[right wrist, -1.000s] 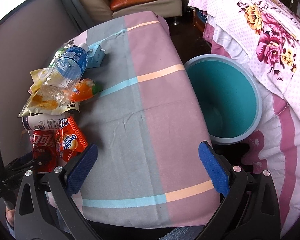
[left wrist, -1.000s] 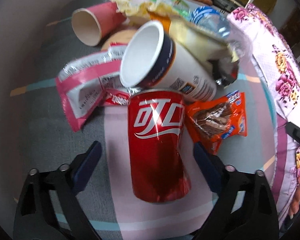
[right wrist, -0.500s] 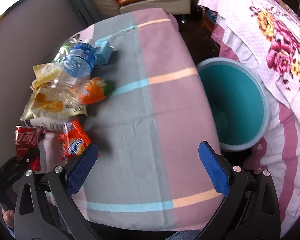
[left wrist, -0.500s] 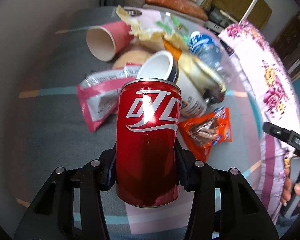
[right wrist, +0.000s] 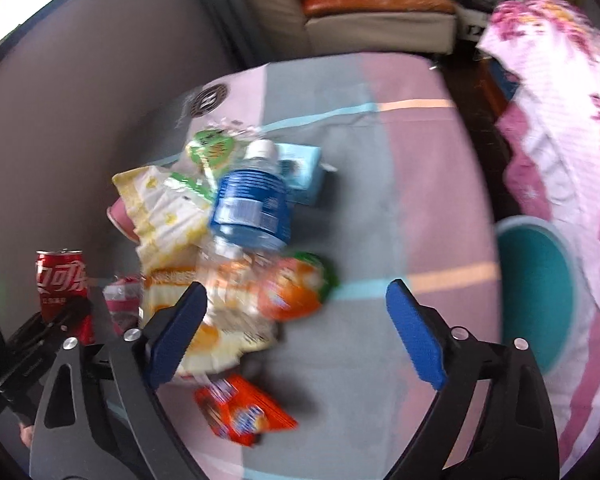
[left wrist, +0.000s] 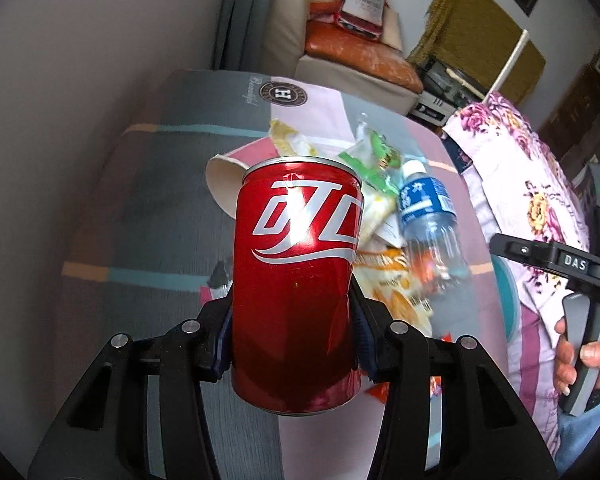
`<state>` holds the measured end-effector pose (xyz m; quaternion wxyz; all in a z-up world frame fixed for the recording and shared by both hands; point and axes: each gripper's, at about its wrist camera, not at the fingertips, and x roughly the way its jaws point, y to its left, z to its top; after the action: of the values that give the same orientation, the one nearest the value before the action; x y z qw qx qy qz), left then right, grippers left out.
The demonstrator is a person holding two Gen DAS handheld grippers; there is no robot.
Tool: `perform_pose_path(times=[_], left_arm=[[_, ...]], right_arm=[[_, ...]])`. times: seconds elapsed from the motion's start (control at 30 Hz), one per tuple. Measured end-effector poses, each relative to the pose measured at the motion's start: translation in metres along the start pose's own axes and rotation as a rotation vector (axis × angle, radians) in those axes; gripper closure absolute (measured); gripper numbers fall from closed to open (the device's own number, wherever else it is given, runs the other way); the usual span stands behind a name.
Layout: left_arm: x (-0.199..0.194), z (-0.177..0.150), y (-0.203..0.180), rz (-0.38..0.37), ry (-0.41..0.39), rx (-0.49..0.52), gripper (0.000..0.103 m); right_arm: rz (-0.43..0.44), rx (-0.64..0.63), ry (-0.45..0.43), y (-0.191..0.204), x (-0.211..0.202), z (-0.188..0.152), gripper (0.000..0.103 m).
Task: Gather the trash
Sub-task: 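Grasp the clear blue-labelled water bottle with the right tool while the left tool lifts the can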
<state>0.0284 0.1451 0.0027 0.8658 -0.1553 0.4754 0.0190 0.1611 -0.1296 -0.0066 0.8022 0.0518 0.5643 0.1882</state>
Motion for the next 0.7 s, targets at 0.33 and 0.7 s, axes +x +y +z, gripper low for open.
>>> perform_pose_path(times=[0.33, 0.7], left_arm=[[0.029, 0.012, 0.008, 0.008, 0.037, -0.025, 0.054], [0.015, 0.024, -0.029, -0.016, 0.001, 0.047, 0.054]], right_arm=[[0.049, -0.034, 0.107, 0.026, 0.071, 0.027, 0.038], [0.141, 0.029, -0.057, 0.005, 0.000, 0.028, 0.040]])
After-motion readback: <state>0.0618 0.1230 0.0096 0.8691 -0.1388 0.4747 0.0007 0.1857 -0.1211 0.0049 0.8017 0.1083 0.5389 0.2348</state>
